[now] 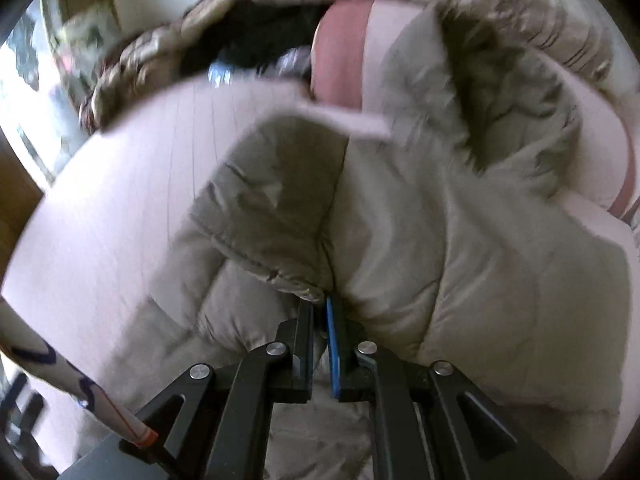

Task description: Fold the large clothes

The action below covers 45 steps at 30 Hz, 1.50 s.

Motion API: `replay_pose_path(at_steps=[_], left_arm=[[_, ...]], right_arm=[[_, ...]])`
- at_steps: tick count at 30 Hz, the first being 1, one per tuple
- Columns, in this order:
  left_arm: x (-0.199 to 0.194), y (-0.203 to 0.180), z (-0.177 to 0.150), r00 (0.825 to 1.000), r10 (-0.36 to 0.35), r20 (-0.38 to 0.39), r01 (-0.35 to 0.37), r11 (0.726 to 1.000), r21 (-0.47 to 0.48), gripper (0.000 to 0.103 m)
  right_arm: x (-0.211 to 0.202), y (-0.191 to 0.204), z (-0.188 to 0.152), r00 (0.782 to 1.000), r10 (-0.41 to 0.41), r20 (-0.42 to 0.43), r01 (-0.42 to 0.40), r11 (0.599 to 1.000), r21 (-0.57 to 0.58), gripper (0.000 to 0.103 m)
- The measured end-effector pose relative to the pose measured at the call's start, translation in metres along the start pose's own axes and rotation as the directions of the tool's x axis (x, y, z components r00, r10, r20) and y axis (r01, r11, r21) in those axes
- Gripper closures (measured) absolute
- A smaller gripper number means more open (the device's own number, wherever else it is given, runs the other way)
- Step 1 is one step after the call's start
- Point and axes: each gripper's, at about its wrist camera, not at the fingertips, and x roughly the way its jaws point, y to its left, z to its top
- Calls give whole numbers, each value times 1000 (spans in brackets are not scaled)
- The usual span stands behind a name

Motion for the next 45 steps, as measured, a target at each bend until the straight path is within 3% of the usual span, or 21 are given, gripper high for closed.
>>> replay_pose_path(at_steps=[2,5,6,9,11,13,17,19,21,25,28,30,33,37,41,45], left_arm=[[1,-1,0,1000,-4,-4,4,1000,2,35],[2,-2,1,1000,-7,-8,7,1000,9,35],[3,-2,1,1000,-7,-12,7,1000,11,35],[7,-2,0,999,-14,-32,14,1000,5,35],[10,-3,0,999,-23,-48,24,1000,0,35],[11,-3,-1,998,-17,-53,18,1000,6,35],[10,-5,0,999,-8,-43,8,1000,21,35],[12,-7,-1,999,1,-46,0,1000,28,35],[14,-9,-1,999,7,-53,-5,999,35,35],[15,-11,-3,998,9,-63,-6,999,51,35],[15,-10,-6,997,-2,-73,7,998,61,35],[17,-10,-8,995,-22,-96,28,998,62,35],[20,-8,-13,991,-45,-126,53,997,57,35],[23,-7,-23,978,-103,-184,113,992,48,35],[24,-11,-38,960,-149,-237,164,985,46,35],[16,-21,-55,958,-144,-248,173,980,102,35]], right_arm=[[-7,5,0,1000,-20,3,20,999,-48,92],[-35,4,0,999,43,24,-42,997,-60,61],[-48,2,2,997,59,57,-56,997,-49,58],[-69,-5,17,991,63,121,-63,998,-8,58],[-60,-5,34,992,31,119,-34,999,26,58],[-38,-7,48,996,5,91,-11,998,61,60],[23,-1,53,996,84,-23,-79,986,148,60],[41,3,52,997,66,-39,-59,986,157,60],[36,5,55,998,51,-31,-46,988,148,60],[-13,-16,44,994,110,18,-111,974,195,51],[-63,-61,7,988,152,34,-156,955,252,42],[-93,-94,-24,990,135,33,-138,949,282,32],[-141,-157,-84,998,59,34,-68,927,368,22],[-189,-234,-180,996,-86,-24,87,865,494,17],[-200,-269,-265,988,-112,-108,154,810,566,16],[-186,-272,-319,992,-27,-126,100,775,623,17]])
